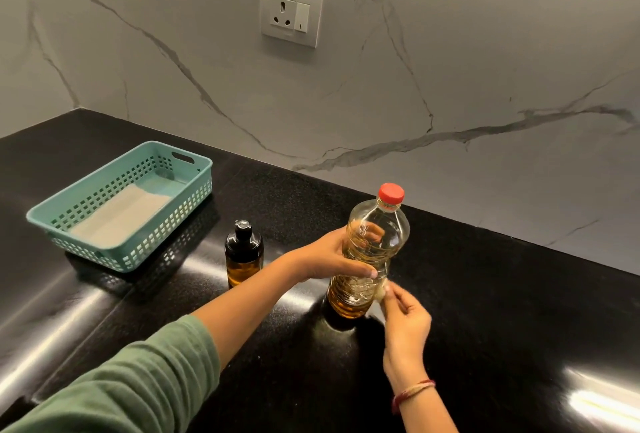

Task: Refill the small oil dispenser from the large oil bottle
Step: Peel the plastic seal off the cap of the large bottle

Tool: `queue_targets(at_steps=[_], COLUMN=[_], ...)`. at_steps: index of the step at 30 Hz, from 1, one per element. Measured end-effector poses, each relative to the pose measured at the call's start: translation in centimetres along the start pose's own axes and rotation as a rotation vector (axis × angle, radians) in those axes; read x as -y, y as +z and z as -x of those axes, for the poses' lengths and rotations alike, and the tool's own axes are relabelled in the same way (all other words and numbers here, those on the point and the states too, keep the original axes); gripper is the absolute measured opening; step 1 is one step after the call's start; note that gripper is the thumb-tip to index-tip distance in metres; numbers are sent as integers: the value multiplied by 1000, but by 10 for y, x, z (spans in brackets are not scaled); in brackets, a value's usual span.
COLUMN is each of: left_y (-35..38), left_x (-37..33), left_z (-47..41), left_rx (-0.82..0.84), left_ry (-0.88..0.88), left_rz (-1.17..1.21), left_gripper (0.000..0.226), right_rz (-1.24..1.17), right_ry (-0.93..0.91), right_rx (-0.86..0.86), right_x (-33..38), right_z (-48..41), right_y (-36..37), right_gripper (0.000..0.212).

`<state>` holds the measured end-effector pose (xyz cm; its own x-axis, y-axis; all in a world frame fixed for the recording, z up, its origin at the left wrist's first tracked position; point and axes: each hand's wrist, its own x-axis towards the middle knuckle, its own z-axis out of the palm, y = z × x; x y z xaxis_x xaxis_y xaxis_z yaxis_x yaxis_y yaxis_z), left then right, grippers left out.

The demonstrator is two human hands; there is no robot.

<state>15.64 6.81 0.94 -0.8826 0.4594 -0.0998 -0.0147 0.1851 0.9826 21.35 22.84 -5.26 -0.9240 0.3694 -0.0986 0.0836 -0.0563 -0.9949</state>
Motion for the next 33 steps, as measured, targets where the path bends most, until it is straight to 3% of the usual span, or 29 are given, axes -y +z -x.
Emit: queue_targets(at_steps=[3,6,12,15,17,21,24,30,33], left_y=[-1,-1,3,2,2,2,2,6,4], left_x=[1,3,2,2,2,2,1,0,0], left_z=[-1,-1,-1,-2,-1,-1,-1,0,1], left_rx=[-5,-7,-5,-8,-5,1,0,-13,9], left_ry=[-12,-16,9,0,-5,-20,-22,-2,-10], left_rz=[9,12,2,2,3,32,35,54,41], left_gripper=[58,61,76,75,72,62,64,66,53], right_rz=[-77,55,168,156,89,-20,104,245,205], right_ry=[-167,-295,53,148,134,-103,-235,38,-10], right_rx=[27,25,34,55,71,148,105,196,226], right_x=[38,40,-26,-21,1,47,36,-12,11], right_z=[-5,-9,-6,-7,-13,-22,-24,-20,-27], right_y=[4,9,4,1,1,5,10,4,0], right_gripper=[23,20,31,25,21,22,26,34,27])
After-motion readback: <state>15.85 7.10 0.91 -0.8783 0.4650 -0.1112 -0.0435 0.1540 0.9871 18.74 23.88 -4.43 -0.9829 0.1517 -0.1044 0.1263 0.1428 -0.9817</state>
